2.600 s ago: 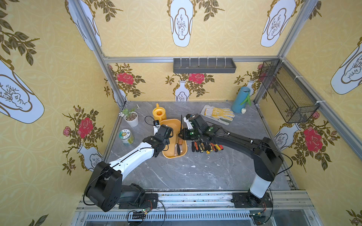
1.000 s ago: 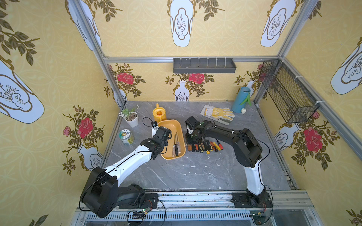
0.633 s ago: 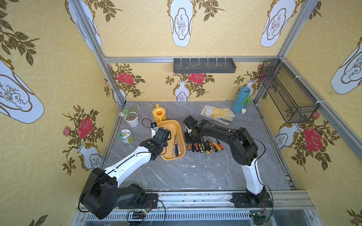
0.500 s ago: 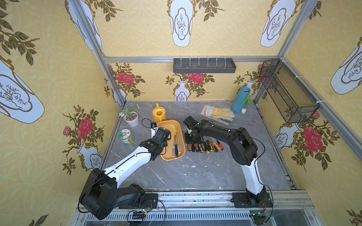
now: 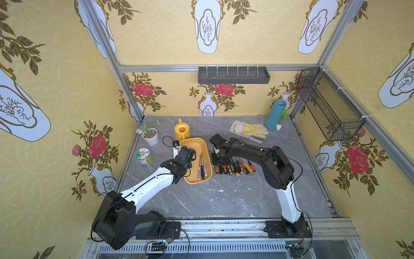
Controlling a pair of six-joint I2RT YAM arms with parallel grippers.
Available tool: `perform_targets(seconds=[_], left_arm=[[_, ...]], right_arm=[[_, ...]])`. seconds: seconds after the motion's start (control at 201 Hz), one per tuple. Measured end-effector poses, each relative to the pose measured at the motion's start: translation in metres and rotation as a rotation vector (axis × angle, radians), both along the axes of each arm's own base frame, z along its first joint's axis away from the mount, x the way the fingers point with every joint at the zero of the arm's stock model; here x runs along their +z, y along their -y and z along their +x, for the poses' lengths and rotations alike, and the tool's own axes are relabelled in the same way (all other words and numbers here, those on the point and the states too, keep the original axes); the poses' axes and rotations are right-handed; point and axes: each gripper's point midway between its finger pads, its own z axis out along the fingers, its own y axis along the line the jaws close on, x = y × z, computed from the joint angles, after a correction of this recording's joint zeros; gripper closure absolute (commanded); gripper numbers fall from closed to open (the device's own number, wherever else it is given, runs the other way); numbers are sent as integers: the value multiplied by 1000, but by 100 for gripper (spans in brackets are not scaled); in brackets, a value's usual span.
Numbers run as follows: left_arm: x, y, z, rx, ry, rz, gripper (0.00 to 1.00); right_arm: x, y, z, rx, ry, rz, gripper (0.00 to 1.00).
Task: Take out the screwdriver from the storage box
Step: Place the screwdriver at the center of the board.
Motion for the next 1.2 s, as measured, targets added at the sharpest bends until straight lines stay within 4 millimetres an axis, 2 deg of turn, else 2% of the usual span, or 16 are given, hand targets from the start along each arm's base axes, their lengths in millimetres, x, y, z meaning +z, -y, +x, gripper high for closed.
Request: perform_targets(seconds=[0.144, 0.593, 0.936, 1.195], left_arm=[[0, 0, 0, 0, 1, -1, 100], [2, 0, 0, -1, 6, -3, 100], [2, 0, 0, -2, 6, -1, 100], [2, 0, 1, -3, 6, -1, 100]], right_arm=[[-1, 0, -2, 1, -6, -5, 57], [3, 1, -2, -5, 16, -14, 53], [36, 2, 1, -12, 85, 13, 53], [89, -7, 0, 9, 222, 111, 52]])
